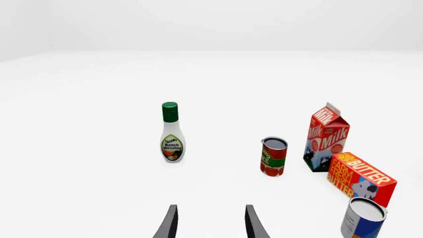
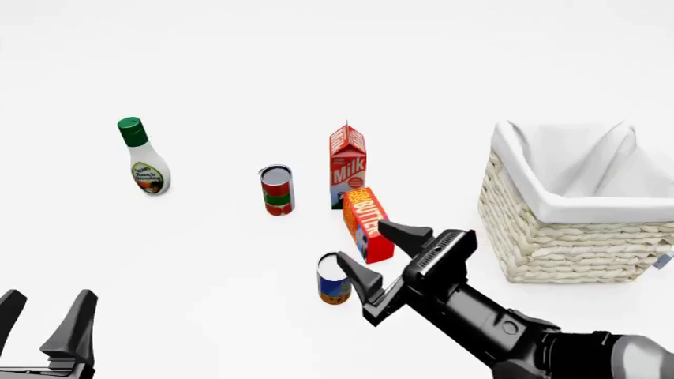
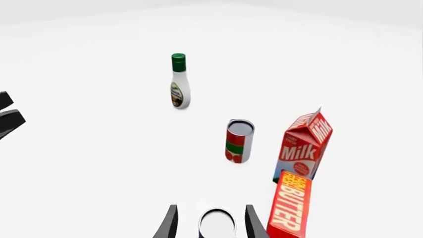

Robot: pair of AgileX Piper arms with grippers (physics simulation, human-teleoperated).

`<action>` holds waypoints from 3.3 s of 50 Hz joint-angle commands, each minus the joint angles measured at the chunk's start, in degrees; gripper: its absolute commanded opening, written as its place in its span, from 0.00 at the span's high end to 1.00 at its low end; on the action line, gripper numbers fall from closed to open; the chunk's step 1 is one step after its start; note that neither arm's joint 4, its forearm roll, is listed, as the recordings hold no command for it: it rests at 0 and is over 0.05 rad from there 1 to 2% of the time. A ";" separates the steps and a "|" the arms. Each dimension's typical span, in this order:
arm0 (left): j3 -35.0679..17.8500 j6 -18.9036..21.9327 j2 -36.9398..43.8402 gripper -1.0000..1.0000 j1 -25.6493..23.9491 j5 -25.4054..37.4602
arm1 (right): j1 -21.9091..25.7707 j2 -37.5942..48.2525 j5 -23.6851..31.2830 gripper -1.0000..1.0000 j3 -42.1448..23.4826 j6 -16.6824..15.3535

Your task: Pick the alphabet soup and place it in the basket.

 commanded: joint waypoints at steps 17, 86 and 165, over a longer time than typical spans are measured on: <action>0.00 0.00 0.00 0.00 0.00 0.00 | -1.24 6.09 -3.59 0.00 -0.66 1.03; 0.00 0.00 0.00 0.00 0.00 0.00 | -1.86 19.15 -9.59 0.00 -3.45 3.00; 0.00 0.00 0.00 0.00 0.00 0.00 | -1.96 30.22 -11.43 0.00 -8.72 3.97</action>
